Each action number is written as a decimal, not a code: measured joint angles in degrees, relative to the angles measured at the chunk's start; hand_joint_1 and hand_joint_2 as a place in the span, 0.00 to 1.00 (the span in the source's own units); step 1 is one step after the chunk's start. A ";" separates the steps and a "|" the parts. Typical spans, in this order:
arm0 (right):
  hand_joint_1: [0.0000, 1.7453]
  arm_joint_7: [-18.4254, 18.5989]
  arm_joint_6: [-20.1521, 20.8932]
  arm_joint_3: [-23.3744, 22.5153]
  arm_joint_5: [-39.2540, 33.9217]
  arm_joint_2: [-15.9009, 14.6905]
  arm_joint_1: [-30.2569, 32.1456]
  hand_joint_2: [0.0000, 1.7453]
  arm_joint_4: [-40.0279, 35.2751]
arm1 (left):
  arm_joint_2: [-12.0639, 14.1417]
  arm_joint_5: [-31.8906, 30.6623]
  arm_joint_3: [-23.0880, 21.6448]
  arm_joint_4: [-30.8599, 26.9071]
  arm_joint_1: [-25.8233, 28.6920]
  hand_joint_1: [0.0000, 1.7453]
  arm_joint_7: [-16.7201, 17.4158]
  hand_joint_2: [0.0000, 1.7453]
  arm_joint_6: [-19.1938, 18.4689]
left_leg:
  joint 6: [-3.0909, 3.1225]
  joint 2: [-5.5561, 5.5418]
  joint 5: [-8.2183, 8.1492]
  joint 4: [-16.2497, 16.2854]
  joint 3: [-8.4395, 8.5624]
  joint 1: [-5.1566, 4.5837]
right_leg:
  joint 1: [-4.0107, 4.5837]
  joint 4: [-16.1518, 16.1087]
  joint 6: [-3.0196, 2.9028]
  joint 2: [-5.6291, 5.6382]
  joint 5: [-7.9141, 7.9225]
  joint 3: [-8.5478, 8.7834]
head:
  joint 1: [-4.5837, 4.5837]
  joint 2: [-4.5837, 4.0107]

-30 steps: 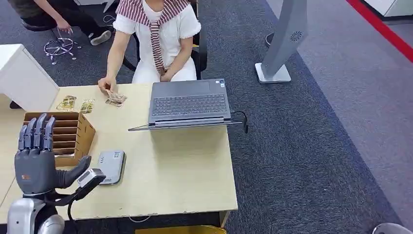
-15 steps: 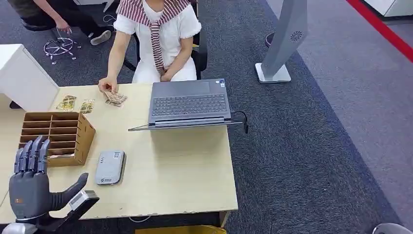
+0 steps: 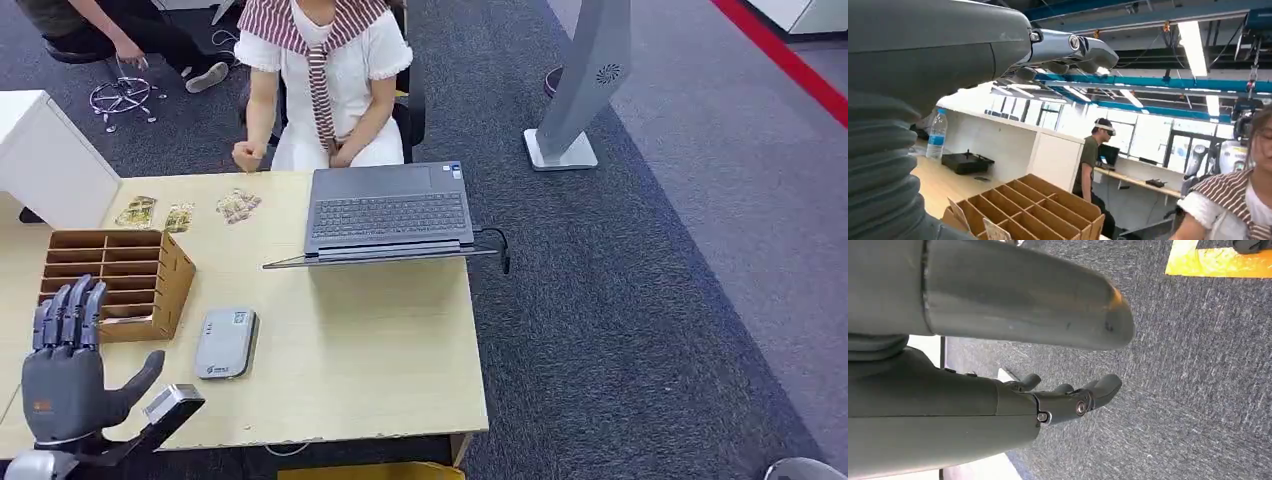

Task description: Pass the card to the sensor for recognition and then transmit it.

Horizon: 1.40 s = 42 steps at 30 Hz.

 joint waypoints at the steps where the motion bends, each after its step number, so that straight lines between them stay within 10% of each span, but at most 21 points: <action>1: 0.00 0.00 0.00 0.00 0.04 -0.04 0.00 0.00 0.00 | 0.00 -0.31 0.00 0.61 -0.19 0.00 0.31 1.00 -0.11 | 0.00 0.00 0.00 0.00 0.00 0.00 | 0.00 0.00 0.00 0.01 0.00 0.00 | -0.02 0.02; 42: 0.00 -0.61 1.20 0.00 1.27 -0.90 -0.04 0.00 0.00 | 1.75 -9.55 -4.61 14.60 -15.82 0.00 13.77 1.00 -20.59 | 0.00 0.01 0.02 0.01 0.02 0.00 | 0.01 0.00 -0.01 0.03 0.04 -0.01 | -0.02 0.00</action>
